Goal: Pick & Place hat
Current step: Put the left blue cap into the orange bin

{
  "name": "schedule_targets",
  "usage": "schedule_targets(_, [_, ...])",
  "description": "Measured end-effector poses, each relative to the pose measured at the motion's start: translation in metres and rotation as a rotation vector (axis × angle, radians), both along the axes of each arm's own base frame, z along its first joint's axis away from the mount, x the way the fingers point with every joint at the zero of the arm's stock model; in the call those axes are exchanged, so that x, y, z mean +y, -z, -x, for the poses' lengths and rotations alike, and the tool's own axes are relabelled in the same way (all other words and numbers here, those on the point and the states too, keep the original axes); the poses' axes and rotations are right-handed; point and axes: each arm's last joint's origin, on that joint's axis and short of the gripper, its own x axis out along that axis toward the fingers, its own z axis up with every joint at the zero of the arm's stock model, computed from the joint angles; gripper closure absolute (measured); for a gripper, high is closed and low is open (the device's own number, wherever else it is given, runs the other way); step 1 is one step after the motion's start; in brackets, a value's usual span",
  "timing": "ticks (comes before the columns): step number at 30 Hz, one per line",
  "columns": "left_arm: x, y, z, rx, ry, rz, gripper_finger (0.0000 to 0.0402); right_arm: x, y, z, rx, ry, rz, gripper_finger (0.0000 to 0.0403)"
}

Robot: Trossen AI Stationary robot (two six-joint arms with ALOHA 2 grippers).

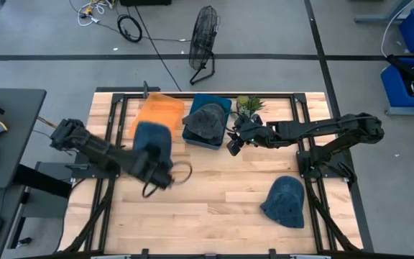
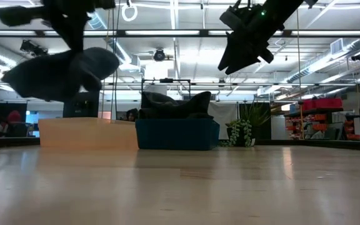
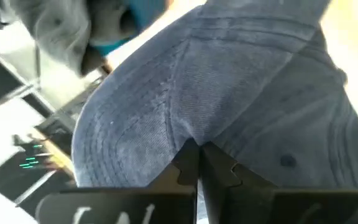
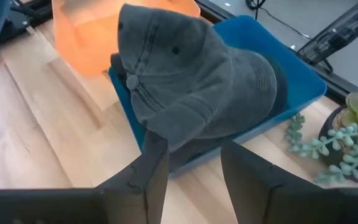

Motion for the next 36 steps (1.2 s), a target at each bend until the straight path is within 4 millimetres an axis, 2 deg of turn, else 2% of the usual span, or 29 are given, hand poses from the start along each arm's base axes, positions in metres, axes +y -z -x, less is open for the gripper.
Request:
schedule_targets(4, [0.046, -0.002, -0.009, 0.129, -0.030, -0.036, 0.0398, 0.000, 0.005, 0.002, 0.006, 0.018, -0.018, 0.0250])
schedule_targets(10, [0.112, -0.005, -0.013, 0.233, -0.111, -0.141, 0.0398, 0.000, 0.006, 0.002, 0.000, 0.027, -0.027, 0.0250])
schedule_targets(17, [0.163, 0.004, -0.018, 0.265, -0.098, -0.052, 0.0399, 0.000, 0.006, 0.002, 0.001, 0.027, -0.027, 0.0250])
schedule_targets(22, [0.185, 0.032, -0.017, 0.296, -0.028, 0.005, 0.0399, 0.000, 0.006, 0.002, 0.001, 0.027, -0.027, 0.0250])
schedule_targets(27, [0.193, 0.060, -0.005, 0.424, 0.027, 0.017, 0.0399, 0.000, 0.006, 0.002, 0.001, 0.027, -0.027, 0.0250])
schedule_targets(33, [0.191, 0.075, -0.009, 0.327, 0.088, 0.122, 0.0398, 0.000, 0.006, 0.002, -0.002, 0.030, -0.030, 0.0250])
schedule_targets(36, [0.190, 0.077, -0.015, 0.271, 0.119, 0.117, 0.0398, 0.000, 0.006, 0.002, -0.007, 0.031, -0.032, 0.0250])
